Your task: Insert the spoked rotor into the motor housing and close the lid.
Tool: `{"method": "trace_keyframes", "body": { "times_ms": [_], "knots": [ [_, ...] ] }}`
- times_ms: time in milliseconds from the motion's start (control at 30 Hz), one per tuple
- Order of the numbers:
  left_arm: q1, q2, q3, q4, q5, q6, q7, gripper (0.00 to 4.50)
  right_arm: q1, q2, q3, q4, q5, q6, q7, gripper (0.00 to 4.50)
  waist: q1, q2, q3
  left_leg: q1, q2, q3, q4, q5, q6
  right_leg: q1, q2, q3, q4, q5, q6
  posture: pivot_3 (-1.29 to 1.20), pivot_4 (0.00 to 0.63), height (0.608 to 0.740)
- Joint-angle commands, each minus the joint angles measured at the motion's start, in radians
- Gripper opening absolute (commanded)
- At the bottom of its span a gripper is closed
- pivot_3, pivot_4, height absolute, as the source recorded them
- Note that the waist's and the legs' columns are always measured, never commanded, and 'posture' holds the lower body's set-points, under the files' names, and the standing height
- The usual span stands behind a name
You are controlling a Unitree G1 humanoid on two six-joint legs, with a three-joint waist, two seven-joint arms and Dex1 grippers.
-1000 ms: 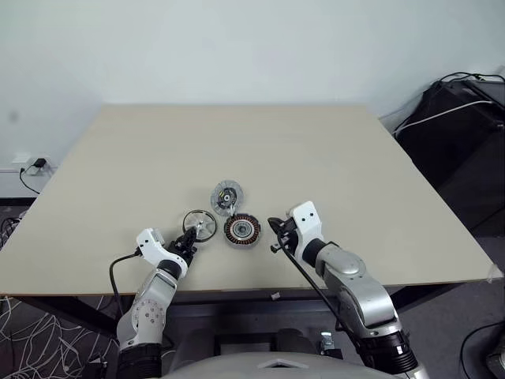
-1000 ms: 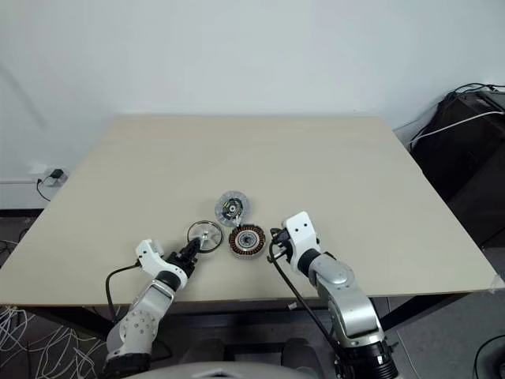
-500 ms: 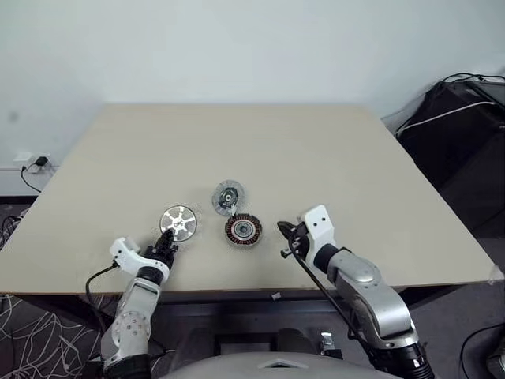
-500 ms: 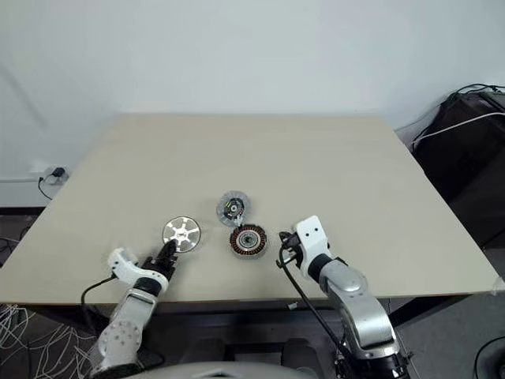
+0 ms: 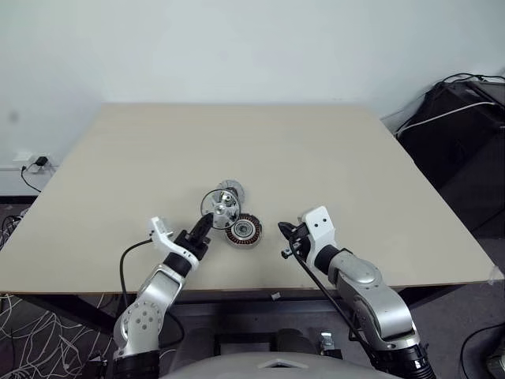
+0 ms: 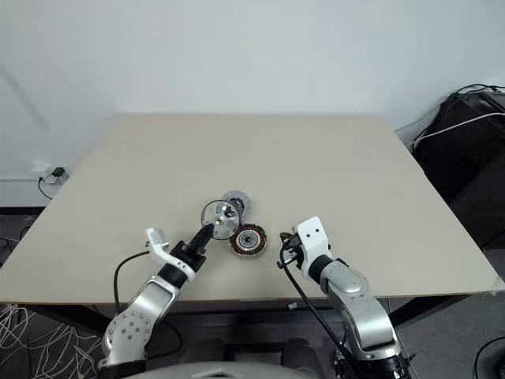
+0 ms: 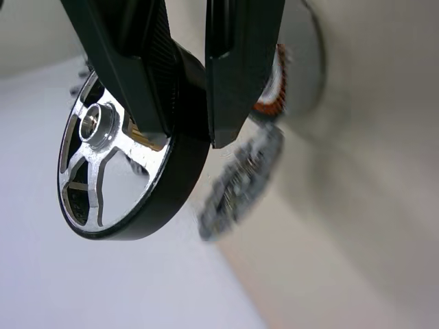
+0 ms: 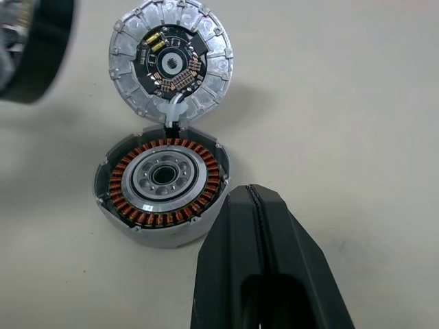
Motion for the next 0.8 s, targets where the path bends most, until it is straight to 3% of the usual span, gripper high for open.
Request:
{"method": "trace_keyframes", "body": {
  "times_ms": [33, 267, 800],
  "knots": [
    [-0.042, 0.026, -0.011, -0.020, -0.020, 0.087, 0.055, 0.28, -0.009, 0.001, -0.007, -0.036, 0.001, -0.012, -0.011, 0.00, -0.001, 0.000, 0.000, 0.000, 0.000, 0.000, 0.000, 0.000, 0.000, 0.000, 0.000, 0.000, 0.000, 0.000, 0.000, 0.00, 0.000, 0.740],
    [-0.084, 0.021, 0.002, 0.000, -0.023, 0.221, 0.195, 0.28, -0.002, 0.003, -0.008, -0.039, 0.003, -0.013, -0.022, 0.00, 0.003, 0.000, 0.000, 0.000, 0.000, 0.000, 0.000, 0.000, 0.000, 0.000, 0.000, 0.000, 0.000, 0.000, 0.000, 0.00, 0.000, 0.740],
    [-0.178, -0.089, 0.059, 0.022, -0.080, 0.331, 0.446, 0.28, -0.004, 0.007, -0.002, -0.033, 0.000, -0.014, -0.027, 0.00, 0.011, 0.000, 0.000, 0.000, -0.001, 0.000, 0.000, 0.000, 0.000, 0.001, 0.000, 0.000, 0.000, 0.000, 0.000, 0.00, 0.000, 0.740]
  ]
}}
